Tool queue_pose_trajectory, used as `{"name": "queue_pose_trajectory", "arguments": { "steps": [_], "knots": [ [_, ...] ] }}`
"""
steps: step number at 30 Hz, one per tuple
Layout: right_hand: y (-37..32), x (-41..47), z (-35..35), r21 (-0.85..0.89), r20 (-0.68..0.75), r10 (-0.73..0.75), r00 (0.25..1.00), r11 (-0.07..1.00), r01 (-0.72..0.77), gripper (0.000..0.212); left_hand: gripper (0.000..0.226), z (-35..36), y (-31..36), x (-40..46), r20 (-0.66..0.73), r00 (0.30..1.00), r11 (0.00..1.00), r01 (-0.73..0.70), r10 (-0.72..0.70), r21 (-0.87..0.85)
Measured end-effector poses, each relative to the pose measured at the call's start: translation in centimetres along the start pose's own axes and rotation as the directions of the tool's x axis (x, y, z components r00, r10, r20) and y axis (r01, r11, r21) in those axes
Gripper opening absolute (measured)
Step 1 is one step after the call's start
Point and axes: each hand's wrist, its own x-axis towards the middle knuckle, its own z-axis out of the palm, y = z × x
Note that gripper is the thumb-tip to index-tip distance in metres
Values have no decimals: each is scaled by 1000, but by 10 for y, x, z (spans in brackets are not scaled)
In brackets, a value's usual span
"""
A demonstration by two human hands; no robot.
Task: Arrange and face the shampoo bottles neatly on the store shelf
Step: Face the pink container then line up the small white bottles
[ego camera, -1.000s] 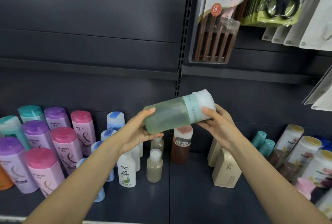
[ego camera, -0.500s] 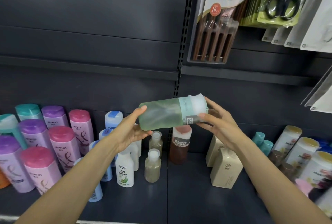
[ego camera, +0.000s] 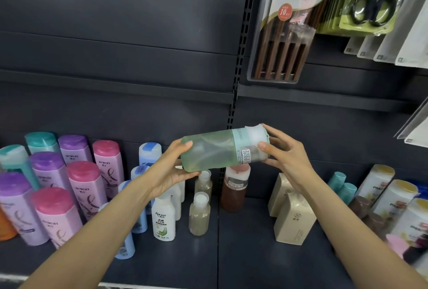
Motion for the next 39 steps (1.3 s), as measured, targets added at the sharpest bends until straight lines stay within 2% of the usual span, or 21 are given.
{"name": "queue_pose_trajectory", "arguments": {
  "steps": [3, 5, 7, 9, 16, 22, 25, 27, 29, 30, 32, 34, 37, 39],
  "knots": [
    [1, 1, -1, -10, -4, 20, 1000, 1000, -20, 42, 56, -5, -3, -2, 56, 997, 998, -62, 61, 18],
    [0, 1, -3, -13, 46, 37, 998, 999, -37, 44, 50, -3, -4, -2, 36, 998, 998, -57, 55, 39],
    [-1, 0, -3, 8, 114, 50, 992, 999, -51, 50, 37, 0, -5, -2, -17, 1000, 1000, 6, -6, 13],
    [-1, 0, -2, 15, 130, 52, 990, 998, -54, 52, 36, 3, -6, -2, -44, 996, 997, 71, -71, -7],
    [3, 1, 3, 20, -50, 60, 997, 998, -59, 34, 41, 8, -14, 4, -8, 989, 987, 148, -149, -63],
    [-5, 5, 8, -219, -151, -61, 987, 975, 27, 43, 38, 6, -33, 15, 16, 965, 965, 262, -261, -28],
    [-6, 7, 10, -362, -135, -70, 988, 932, 17, 46, 36, 3, -46, 18, -45, 965, 951, 262, -258, 162],
    [-3, 9, 11, -472, -108, -39, 993, 881, -17, 46, 25, 2, -54, 22, -98, 973, 925, 231, -210, 301],
    [3, 11, 13, -587, -86, -12, 996, 809, -41, 47, 9, 3, -60, 26, -108, 987, 852, 157, -118, 500],
    [7, 12, 15, -655, -72, -7, 997, 755, -43, 49, 9, 3, -63, 29, -99, 994, 786, 96, -45, 611],
    [18, 14, 16, -772, -25, 7, 1000, 635, -24, 53, 12, 2, -70, 35, -48, 993, 592, -23, 104, 806],
    [30, 16, 16, -832, 23, 51, 998, 555, -9, 55, 23, 0, -76, 40, 12, 981, 389, -87, 193, 917],
    [45, 19, 12, -870, 99, 137, 986, 493, 19, 59, 31, 0, -82, 44, 83, 982, 145, -108, 173, 984],
    [55, 22, 9, -876, 155, 189, 970, 480, 46, 62, 36, 0, -84, 47, 96, 990, 49, -101, 107, 994]
  ]
}}
